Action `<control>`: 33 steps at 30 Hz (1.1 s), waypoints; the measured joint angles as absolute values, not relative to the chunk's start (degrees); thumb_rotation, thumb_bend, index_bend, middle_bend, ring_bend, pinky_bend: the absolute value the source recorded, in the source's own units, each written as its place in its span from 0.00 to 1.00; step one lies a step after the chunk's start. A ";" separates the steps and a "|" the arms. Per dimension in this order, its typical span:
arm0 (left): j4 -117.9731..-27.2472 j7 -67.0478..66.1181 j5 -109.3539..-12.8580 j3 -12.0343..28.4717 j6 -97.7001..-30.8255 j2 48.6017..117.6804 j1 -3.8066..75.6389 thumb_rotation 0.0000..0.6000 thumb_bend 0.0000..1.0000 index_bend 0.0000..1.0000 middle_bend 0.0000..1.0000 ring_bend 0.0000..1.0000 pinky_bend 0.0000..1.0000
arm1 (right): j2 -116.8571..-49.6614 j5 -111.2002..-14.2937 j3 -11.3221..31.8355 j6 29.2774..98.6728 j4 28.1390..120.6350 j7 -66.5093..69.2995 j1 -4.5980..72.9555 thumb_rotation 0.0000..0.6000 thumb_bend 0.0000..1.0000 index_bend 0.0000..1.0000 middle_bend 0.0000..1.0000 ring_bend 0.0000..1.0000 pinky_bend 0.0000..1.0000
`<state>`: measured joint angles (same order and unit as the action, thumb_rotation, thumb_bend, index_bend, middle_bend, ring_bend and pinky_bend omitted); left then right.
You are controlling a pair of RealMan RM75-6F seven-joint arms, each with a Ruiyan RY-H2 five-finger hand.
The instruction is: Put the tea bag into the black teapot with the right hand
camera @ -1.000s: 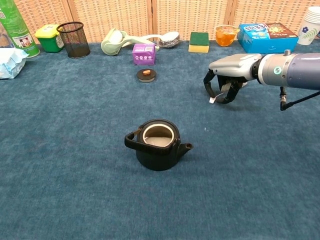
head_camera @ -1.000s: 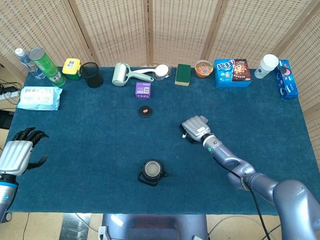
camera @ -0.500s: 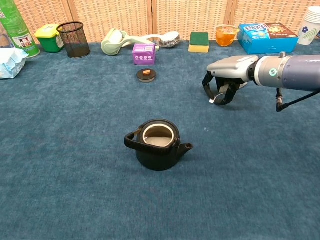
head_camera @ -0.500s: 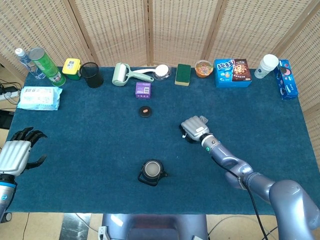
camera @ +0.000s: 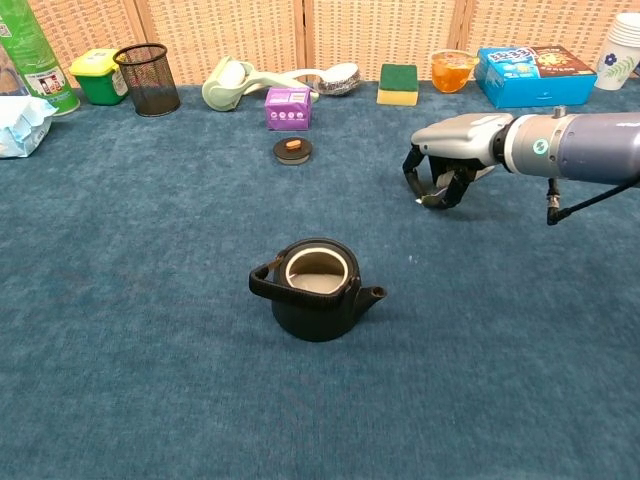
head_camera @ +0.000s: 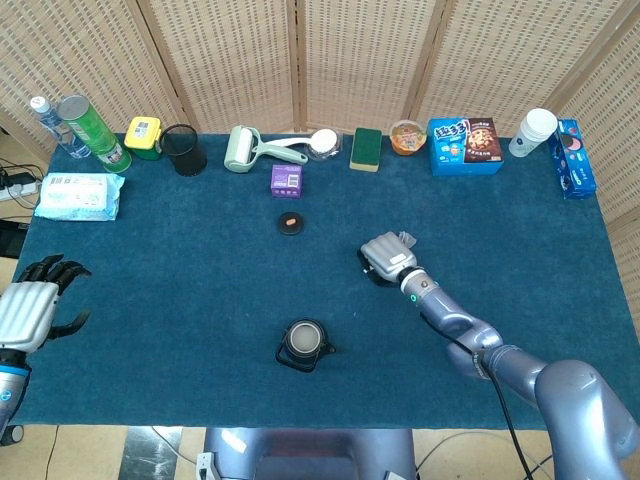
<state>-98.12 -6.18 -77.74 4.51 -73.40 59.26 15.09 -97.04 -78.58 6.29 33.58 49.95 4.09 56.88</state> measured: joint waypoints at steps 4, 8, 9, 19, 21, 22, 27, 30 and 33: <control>-97.98 -5.99 -77.81 4.47 -73.50 59.25 15.00 1.00 0.32 0.30 0.25 0.12 0.15 | -97.15 -78.22 6.46 33.54 49.97 3.60 56.88 1.00 0.55 0.55 1.00 1.00 1.00; -97.77 -5.72 -77.90 4.43 -73.57 59.25 14.92 1.00 0.32 0.30 0.25 0.12 0.15 | -97.47 -77.80 6.65 33.57 49.92 2.86 56.87 1.00 0.57 0.56 1.00 1.00 1.00; -97.74 -5.67 -77.91 4.42 -73.62 59.25 14.88 1.00 0.32 0.30 0.25 0.12 0.15 | -97.54 -77.69 6.70 33.56 49.94 2.76 56.87 1.00 0.57 0.57 1.00 1.00 1.00; -97.76 -5.42 -78.14 4.35 -73.92 59.18 14.66 1.00 0.32 0.30 0.25 0.12 0.15 | -97.39 -77.13 6.91 33.79 50.39 1.48 56.69 1.00 0.58 0.57 1.00 1.00 1.00; -97.75 -5.40 -78.21 4.36 -73.92 59.25 14.68 1.00 0.32 0.30 0.25 0.12 0.15 | -97.12 -76.97 6.94 33.88 50.73 1.30 56.53 1.00 0.58 0.58 1.00 1.00 1.00; -97.75 -5.38 -78.28 4.36 -73.91 59.32 14.71 1.00 0.32 0.30 0.25 0.12 0.15 | -97.00 -76.90 6.95 33.95 50.89 1.25 56.44 1.00 0.58 0.58 1.00 1.00 1.00; -97.78 -5.46 -78.37 4.38 -74.00 59.43 14.72 1.00 0.32 0.30 0.25 0.12 0.15 | -96.35 -76.68 6.99 34.49 51.78 1.12 55.92 1.00 0.58 0.59 1.00 1.00 1.00; -97.91 -5.56 -78.43 4.38 -74.06 59.43 14.71 1.00 0.32 0.30 0.25 0.12 0.15 | -95.87 -76.61 7.18 35.00 52.46 1.28 55.69 1.00 0.58 0.59 1.00 1.00 1.00; -98.07 -5.63 -78.46 4.38 -74.13 59.41 14.68 1.00 0.32 0.30 0.25 0.12 0.15 | -95.06 -76.69 7.33 35.66 53.63 1.32 55.49 1.00 0.58 0.59 1.00 1.00 1.00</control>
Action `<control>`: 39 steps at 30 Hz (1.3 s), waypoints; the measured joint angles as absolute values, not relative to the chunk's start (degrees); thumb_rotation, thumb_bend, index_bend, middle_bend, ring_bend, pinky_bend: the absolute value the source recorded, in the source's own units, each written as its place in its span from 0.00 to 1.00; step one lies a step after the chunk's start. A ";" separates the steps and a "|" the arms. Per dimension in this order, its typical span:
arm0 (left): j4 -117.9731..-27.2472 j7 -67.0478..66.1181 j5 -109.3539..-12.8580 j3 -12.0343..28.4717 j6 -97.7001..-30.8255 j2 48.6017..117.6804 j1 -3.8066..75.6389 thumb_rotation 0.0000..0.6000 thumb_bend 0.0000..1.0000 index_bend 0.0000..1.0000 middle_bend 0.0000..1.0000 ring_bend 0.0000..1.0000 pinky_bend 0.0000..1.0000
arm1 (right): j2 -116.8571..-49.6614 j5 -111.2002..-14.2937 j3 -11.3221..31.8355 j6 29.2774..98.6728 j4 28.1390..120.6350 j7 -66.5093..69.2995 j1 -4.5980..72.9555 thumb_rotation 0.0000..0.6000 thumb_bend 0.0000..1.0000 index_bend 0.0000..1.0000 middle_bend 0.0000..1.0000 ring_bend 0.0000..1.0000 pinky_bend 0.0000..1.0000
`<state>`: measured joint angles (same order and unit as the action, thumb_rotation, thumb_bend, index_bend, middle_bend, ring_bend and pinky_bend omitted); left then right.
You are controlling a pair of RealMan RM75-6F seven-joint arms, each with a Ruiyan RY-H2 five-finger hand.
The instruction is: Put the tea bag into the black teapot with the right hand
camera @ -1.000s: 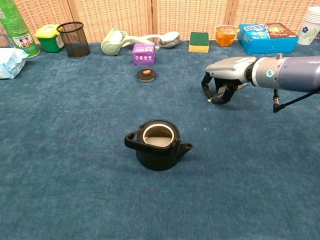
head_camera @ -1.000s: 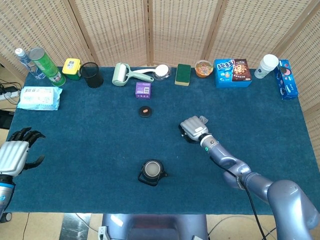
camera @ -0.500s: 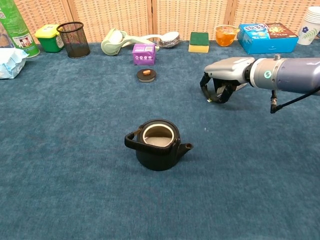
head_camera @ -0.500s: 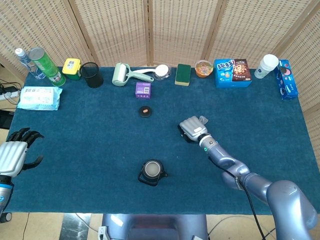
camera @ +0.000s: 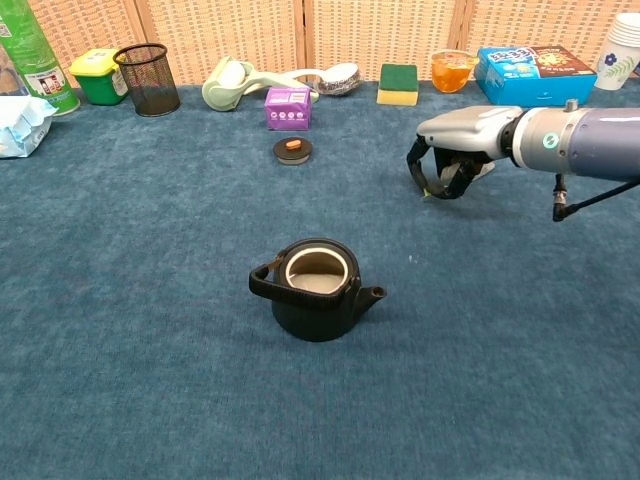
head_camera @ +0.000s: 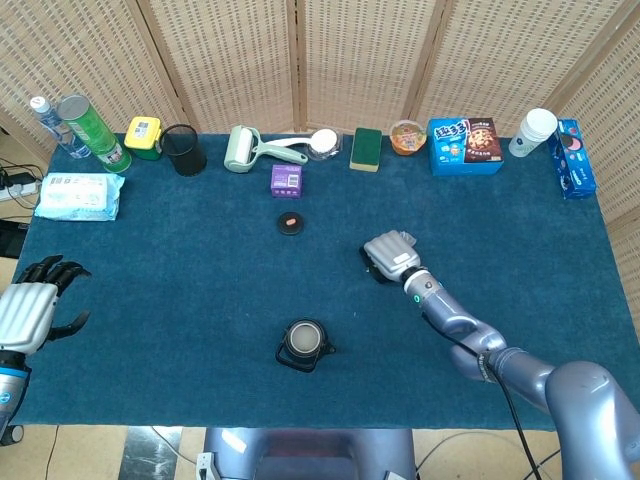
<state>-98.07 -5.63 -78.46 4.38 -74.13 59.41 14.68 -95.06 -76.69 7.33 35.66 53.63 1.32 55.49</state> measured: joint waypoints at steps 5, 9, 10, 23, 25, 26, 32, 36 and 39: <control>-98.29 -5.71 -78.62 4.39 -74.37 59.40 14.60 1.00 0.32 0.30 0.25 0.12 0.15 | -92.86 -76.81 7.61 37.01 56.72 1.35 54.89 1.00 0.58 0.59 1.00 1.00 1.00; -98.51 -5.71 -78.81 4.39 -74.60 59.37 14.54 1.00 0.32 0.30 0.25 0.12 0.15 | -90.98 -76.76 7.84 38.29 59.38 1.23 54.20 1.00 0.58 0.59 1.00 1.00 1.00; -98.57 -5.71 -78.90 4.39 -74.70 59.36 14.51 1.00 0.32 0.30 0.25 0.12 0.15 | -90.43 -76.75 7.91 38.66 60.28 1.25 53.98 1.00 0.58 0.59 1.00 1.00 1.00; -98.79 -5.51 -80.05 3.59 -75.22 59.70 13.93 1.00 0.32 0.30 0.25 0.12 0.15 | -81.04 -76.71 9.55 42.99 75.18 3.06 51.52 1.00 0.58 0.59 1.00 1.00 1.00; -98.72 -5.33 -80.15 3.40 -75.20 59.89 13.81 1.00 0.32 0.30 0.25 0.12 0.15 | -79.66 -76.85 9.79 43.74 77.29 3.42 51.14 1.00 0.58 0.60 1.00 1.00 1.00; -98.69 -5.27 -80.19 3.33 -75.19 59.99 13.77 1.00 0.32 0.30 0.25 0.12 0.15 | -78.78 -76.93 9.97 44.15 78.63 3.71 50.91 1.00 0.58 0.60 1.00 1.00 1.00; -98.16 -5.00 -80.51 2.52 -75.13 60.95 13.27 1.00 0.32 0.30 0.25 0.12 0.15 | -74.11 -76.91 10.91 45.18 85.43 7.84 49.68 1.00 0.58 0.60 1.00 1.00 1.00; -97.72 -4.76 -80.45 2.00 -74.81 61.47 12.94 1.00 0.32 0.30 0.25 0.12 0.15 | -71.36 -76.97 11.35 45.23 88.71 11.38 48.96 1.00 0.58 0.61 1.00 1.00 1.00; -97.42 -4.60 -80.67 1.86 -75.04 61.74 12.72 1.00 0.32 0.30 0.25 0.12 0.15 | -69.64 -77.59 11.53 45.52 91.20 13.83 48.35 1.00 0.58 0.61 1.00 1.00 1.00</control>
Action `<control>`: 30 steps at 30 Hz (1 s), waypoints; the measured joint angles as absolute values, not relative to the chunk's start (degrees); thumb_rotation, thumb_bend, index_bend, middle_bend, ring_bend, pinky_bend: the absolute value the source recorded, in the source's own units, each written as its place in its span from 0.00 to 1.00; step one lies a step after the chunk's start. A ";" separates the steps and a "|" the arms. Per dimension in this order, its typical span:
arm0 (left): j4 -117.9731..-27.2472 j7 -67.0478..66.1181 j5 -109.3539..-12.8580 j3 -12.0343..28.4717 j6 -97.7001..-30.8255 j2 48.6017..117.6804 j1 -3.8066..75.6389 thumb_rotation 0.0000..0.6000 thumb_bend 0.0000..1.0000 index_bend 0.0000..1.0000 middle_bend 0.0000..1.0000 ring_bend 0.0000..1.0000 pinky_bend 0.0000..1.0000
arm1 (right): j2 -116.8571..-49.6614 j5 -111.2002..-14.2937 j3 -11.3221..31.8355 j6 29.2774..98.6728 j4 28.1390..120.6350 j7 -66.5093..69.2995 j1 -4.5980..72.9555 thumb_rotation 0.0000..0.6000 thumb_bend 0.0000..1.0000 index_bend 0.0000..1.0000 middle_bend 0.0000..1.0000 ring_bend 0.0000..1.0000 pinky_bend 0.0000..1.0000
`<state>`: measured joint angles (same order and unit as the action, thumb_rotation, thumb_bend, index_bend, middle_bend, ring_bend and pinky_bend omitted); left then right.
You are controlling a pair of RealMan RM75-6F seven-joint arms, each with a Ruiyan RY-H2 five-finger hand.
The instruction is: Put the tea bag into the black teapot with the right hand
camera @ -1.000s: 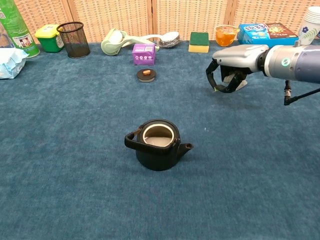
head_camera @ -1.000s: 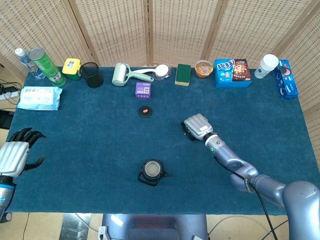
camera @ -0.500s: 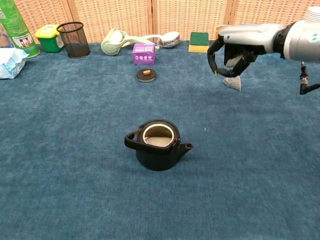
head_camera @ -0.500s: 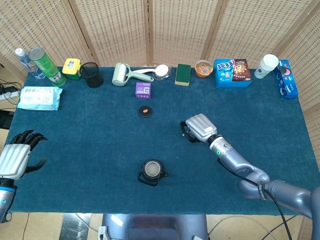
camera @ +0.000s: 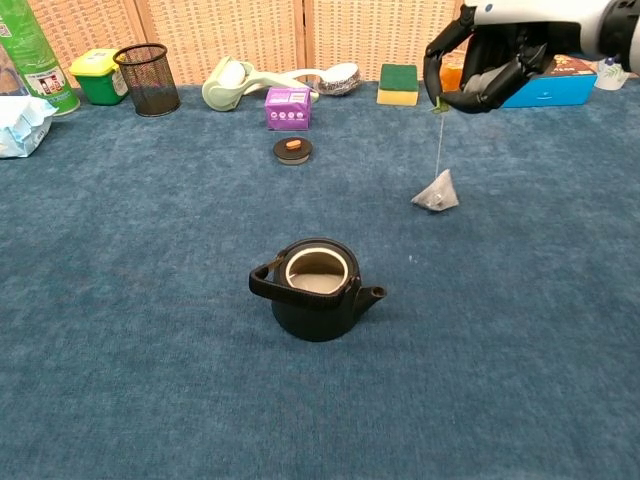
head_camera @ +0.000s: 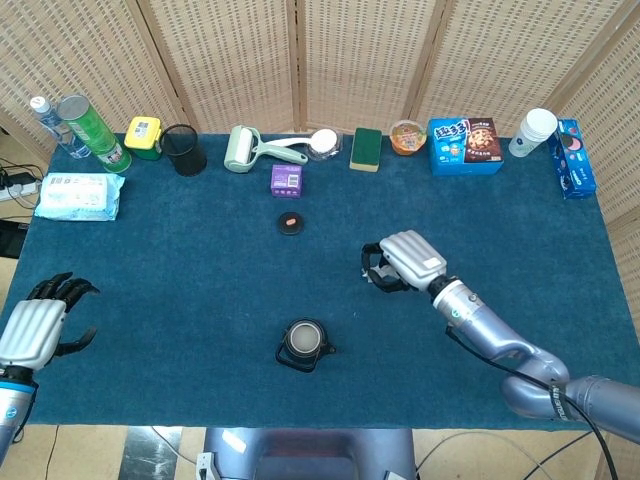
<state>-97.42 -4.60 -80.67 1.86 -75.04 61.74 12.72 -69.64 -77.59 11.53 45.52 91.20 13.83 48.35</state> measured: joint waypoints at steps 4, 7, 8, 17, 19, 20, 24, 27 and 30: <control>-97.21 -4.22 -81.20 1.67 -75.25 62.02 12.54 1.00 0.32 0.30 0.25 0.12 0.15 | -66.87 -79.42 11.55 46.18 94.80 18.09 47.43 1.00 0.58 0.61 1.00 1.00 1.00; -97.13 -3.99 -81.44 1.61 -75.33 62.11 12.47 1.00 0.32 0.30 0.25 0.12 0.15 | -64.81 -81.25 11.40 46.82 97.17 21.23 46.74 1.00 0.58 0.61 1.00 1.00 1.00; -97.10 -3.95 -81.52 1.61 -75.41 62.13 12.44 1.00 0.32 0.30 0.25 0.12 0.15 | -64.17 -81.88 11.30 47.02 97.92 22.32 46.52 1.00 0.58 0.61 1.00 1.00 1.00; -97.22 -3.47 -82.15 1.48 -76.15 61.88 11.96 1.00 0.32 0.30 0.25 0.12 0.15 | -61.10 -85.02 11.06 48.04 102.37 27.97 45.95 1.00 0.58 0.62 1.00 1.00 1.00; -97.23 -3.30 -82.27 1.42 -76.30 61.76 11.82 1.00 0.32 0.30 0.25 0.12 0.15 | -60.34 -85.54 11.07 48.21 103.30 29.17 45.92 1.00 0.58 0.62 1.00 1.00 1.00; -97.21 -3.20 -82.30 1.40 -76.37 61.72 11.75 1.00 0.32 0.30 0.25 0.12 0.15 | -59.98 -85.78 11.07 48.20 103.77 30.01 45.94 1.00 0.58 0.62 1.00 1.00 1.00; -97.01 -2.76 -82.44 1.29 -76.88 61.56 11.32 1.00 0.32 0.30 0.25 0.12 0.15 | -58.55 -86.76 11.13 47.84 105.10 33.57 46.28 1.00 0.58 0.62 1.00 1.00 1.00; -96.81 -2.33 -82.54 1.20 -77.27 61.38 10.96 1.00 0.32 0.30 0.25 0.12 0.15 | -57.47 -87.43 11.30 47.54 106.36 35.23 46.79 1.00 0.58 0.62 1.00 1.00 1.00; -96.63 -1.79 -82.88 1.14 -77.65 61.20 10.71 1.00 0.32 0.30 0.25 0.12 0.15 | -56.89 -87.20 11.51 47.25 107.31 35.59 47.13 1.00 0.58 0.62 1.00 1.00 1.00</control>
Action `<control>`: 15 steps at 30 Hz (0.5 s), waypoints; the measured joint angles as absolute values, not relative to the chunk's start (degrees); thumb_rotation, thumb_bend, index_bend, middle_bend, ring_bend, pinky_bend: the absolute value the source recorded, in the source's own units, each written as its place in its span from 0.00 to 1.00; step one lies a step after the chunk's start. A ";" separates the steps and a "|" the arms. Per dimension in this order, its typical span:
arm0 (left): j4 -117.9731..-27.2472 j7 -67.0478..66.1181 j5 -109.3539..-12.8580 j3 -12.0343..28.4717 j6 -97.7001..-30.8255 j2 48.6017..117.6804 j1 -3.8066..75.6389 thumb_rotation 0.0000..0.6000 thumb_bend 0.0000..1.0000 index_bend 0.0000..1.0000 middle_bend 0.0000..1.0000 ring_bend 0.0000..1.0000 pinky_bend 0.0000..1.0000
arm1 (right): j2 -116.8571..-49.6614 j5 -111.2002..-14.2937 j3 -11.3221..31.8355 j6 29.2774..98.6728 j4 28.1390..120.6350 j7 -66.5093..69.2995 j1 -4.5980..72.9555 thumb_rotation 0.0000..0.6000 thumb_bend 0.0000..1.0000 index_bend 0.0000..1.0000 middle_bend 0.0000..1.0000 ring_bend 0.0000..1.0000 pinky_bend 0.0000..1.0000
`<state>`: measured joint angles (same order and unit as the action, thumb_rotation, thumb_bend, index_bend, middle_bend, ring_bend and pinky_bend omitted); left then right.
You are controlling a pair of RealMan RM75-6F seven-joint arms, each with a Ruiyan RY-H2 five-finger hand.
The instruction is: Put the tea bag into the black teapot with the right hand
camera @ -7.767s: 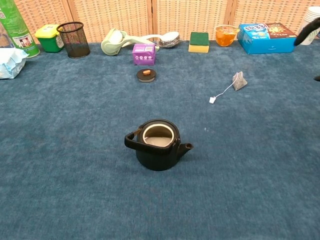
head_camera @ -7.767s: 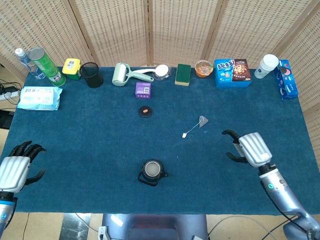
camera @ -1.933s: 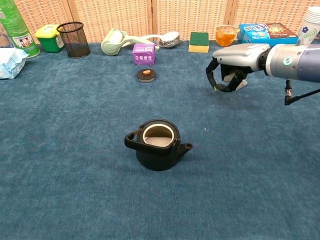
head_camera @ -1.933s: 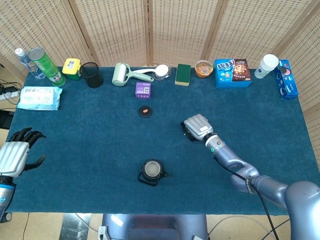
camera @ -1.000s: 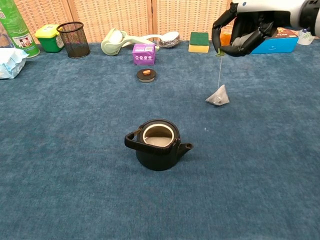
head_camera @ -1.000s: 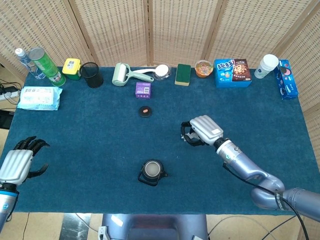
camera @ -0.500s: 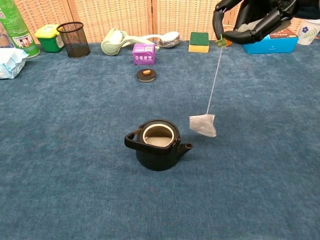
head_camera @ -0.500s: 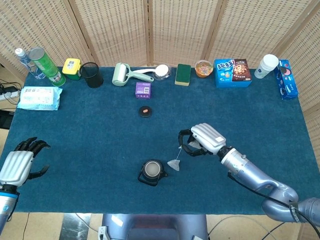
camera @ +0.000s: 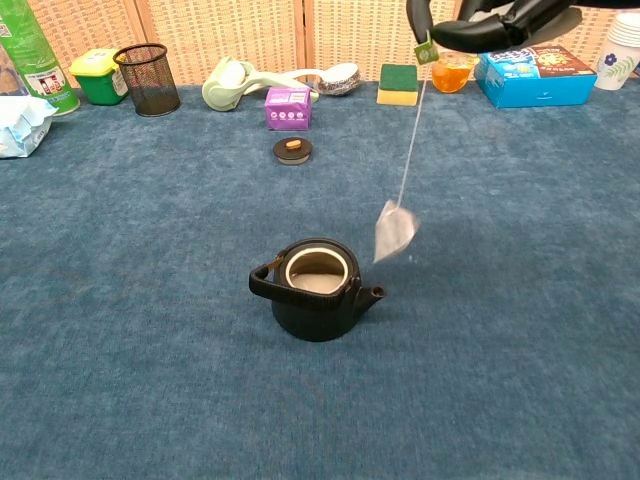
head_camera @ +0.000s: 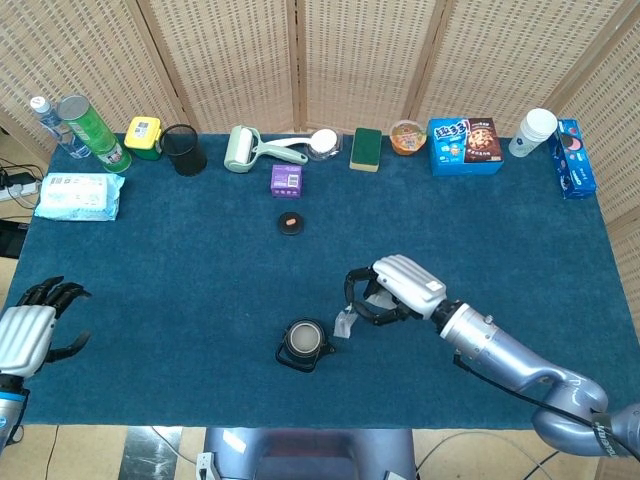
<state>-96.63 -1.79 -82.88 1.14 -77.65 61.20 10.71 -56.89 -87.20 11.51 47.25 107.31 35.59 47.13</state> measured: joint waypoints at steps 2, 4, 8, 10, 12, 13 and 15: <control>-96.45 -1.42 -83.07 1.12 -77.85 61.16 10.56 1.00 0.32 0.30 0.25 0.12 0.15 | -56.57 -86.90 11.63 47.18 108.01 35.68 47.21 1.00 0.58 0.62 1.00 1.00 1.00; -96.22 -1.09 -83.23 1.09 -78.00 61.15 10.45 1.00 0.32 0.30 0.25 0.12 0.15 | -56.27 -86.66 11.73 47.11 108.69 35.79 47.28 1.00 0.58 0.62 1.00 1.00 1.00; -95.93 -0.42 -83.68 1.09 -78.39 61.10 10.25 1.00 0.32 0.30 0.25 0.12 0.15 | -55.40 -85.92 11.93 46.85 110.63 35.03 47.42 1.00 0.58 0.62 1.00 1.00 1.00; -95.78 -0.15 -83.92 1.06 -78.58 61.05 10.13 1.00 0.32 0.30 0.25 0.12 0.15 | -55.14 -85.17 12.09 46.72 111.47 34.41 47.48 1.00 0.58 0.62 1.00 1.00 1.00; -95.67 0.05 -84.04 1.03 -78.67 61.01 10.03 1.00 0.32 0.30 0.25 0.12 0.15 | -55.03 -84.64 12.20 46.54 112.12 33.80 47.58 1.00 0.58 0.62 1.00 1.00 1.00; -95.62 0.22 -84.09 1.01 -78.72 60.98 9.97 1.00 0.32 0.30 0.25 0.12 0.15 | -55.00 -84.30 12.28 46.40 112.47 33.50 47.65 1.00 0.58 0.62 1.00 1.00 1.00; -95.57 0.49 -84.15 1.02 -78.89 60.90 9.87 1.00 0.32 0.30 0.25 0.12 0.15 | -54.99 -83.42 12.45 45.96 113.14 32.80 47.90 1.00 0.58 0.62 1.00 1.00 1.00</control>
